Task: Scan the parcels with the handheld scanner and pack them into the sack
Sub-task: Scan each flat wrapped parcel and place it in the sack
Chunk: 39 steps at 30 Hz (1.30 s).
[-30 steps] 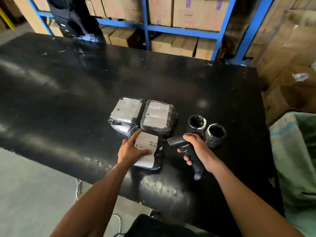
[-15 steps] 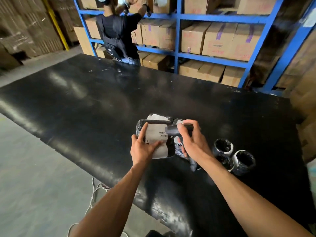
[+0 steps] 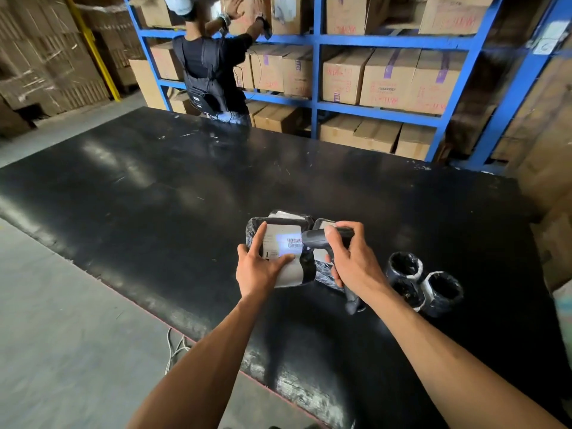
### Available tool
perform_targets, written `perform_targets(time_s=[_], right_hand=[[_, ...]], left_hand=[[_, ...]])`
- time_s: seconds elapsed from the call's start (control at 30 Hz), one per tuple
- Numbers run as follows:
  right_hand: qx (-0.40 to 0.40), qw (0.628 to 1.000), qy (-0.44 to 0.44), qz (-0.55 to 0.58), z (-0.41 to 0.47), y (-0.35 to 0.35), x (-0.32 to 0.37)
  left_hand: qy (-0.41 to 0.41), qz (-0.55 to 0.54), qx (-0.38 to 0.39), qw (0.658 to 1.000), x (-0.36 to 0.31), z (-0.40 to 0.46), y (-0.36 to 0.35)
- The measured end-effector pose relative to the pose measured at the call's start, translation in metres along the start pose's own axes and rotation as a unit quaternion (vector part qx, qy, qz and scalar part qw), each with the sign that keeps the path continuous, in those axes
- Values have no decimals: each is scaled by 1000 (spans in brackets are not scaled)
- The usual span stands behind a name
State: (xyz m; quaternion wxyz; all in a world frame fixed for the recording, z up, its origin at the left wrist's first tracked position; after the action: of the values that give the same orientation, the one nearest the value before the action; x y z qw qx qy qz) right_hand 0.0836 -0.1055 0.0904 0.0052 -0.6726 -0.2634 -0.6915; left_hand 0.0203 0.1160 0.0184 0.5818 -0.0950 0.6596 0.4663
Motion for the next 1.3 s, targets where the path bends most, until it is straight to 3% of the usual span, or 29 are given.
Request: perform_targets(time_s=[0.23, 0.37, 0.47, 0.63, 0.9, 1.17, 1.23, 1.3], right_hand=[[24, 998, -46, 29, -4, 1, -36], [24, 988, -91, -124, -15, 12, -93], [20, 950, -143, -279, -28, 23, -136], [-10, 934, -250, -256, -53, 31, -199], [4, 919, -305, -251, -84, 28, -246], [56, 917, -299, -256, -93, 42, -239], [28, 920, -270, -283, -86, 63, -222], [-44, 956, -221, -187, -75, 87, -203]], left_hand=[[-11, -11, -5, 1000, 7, 1, 5], [-13, -29, -2, 999, 8, -2, 1], [-14, -38, 5, 999, 5, -7, -9], [-20, -54, 36, 998, 1, -17, -30], [-15, -80, 103, 991, -9, -47, -61], [-13, -90, 141, 986, -21, -66, -85], [-6, -101, 152, 983, -26, -69, -98], [1, -127, 175, 976, -34, -76, -115]])
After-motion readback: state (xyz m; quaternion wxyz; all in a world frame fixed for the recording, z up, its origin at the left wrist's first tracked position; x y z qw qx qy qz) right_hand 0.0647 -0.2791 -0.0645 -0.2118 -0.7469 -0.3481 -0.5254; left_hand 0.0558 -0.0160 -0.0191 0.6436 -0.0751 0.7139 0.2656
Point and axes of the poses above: each hand's wrist, its own z-axis towards the middle knuckle, its own y-axis out of the back of the hand, x = y × z, the point moved 8 cm from there along z, towards the middle knuckle, and after that the axes turned 6 degrees about -z, right-handed, at the moved point
